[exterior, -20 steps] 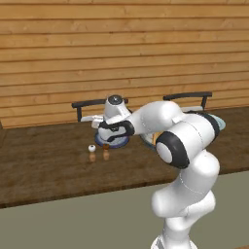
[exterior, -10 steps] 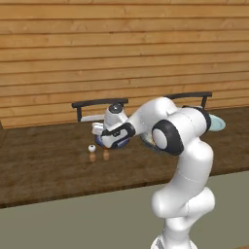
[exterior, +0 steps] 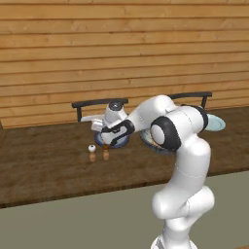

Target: Place one bun and one sausage from the bowl on each plate.

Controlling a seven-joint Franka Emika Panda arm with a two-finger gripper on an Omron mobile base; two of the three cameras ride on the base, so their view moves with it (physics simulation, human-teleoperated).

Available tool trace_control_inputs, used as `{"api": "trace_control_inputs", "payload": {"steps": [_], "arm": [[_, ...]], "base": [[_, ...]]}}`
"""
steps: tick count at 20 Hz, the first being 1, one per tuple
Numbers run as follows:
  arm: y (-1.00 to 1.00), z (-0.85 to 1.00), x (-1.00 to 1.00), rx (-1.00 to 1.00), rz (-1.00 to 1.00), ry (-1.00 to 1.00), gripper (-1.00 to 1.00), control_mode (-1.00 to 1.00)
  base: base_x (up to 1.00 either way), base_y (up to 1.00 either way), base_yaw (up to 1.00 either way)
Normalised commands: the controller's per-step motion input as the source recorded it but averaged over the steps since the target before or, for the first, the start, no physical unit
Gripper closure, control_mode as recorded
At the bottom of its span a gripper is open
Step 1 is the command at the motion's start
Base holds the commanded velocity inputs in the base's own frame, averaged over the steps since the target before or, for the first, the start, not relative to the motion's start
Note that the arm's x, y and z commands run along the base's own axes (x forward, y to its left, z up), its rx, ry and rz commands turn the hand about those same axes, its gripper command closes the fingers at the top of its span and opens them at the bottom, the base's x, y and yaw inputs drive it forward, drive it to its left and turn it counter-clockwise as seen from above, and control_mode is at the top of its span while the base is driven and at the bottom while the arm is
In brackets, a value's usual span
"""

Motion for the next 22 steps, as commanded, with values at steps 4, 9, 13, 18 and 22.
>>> {"api": "trace_control_inputs", "payload": {"steps": [4, 9, 13, 18, 22], "arm": [[-0.31, 0.98, -0.24, 0.02, -0.06, -0.06, -1.00, -1.00], [-0.91, 1.00, -0.01, 0.01, -0.20, 0.02, -1.00, -1.00], [-1.00, 0.91, 0.00, 0.00, -0.25, 0.09, -1.00, -1.00], [-1.00, 0.28, 0.00, 0.00, -0.21, 0.08, -1.00, -1.00], [-1.00, -0.11, 0.00, -0.01, -0.13, 0.05, -1.00, -1.00]], "base": [[0.00, 0.00, 0.00], [0.00, 0.00, 0.00], [0.00, 0.00, 0.00], [0.00, 0.00, 0.00], [0.00, 0.00, 0.00]]}}
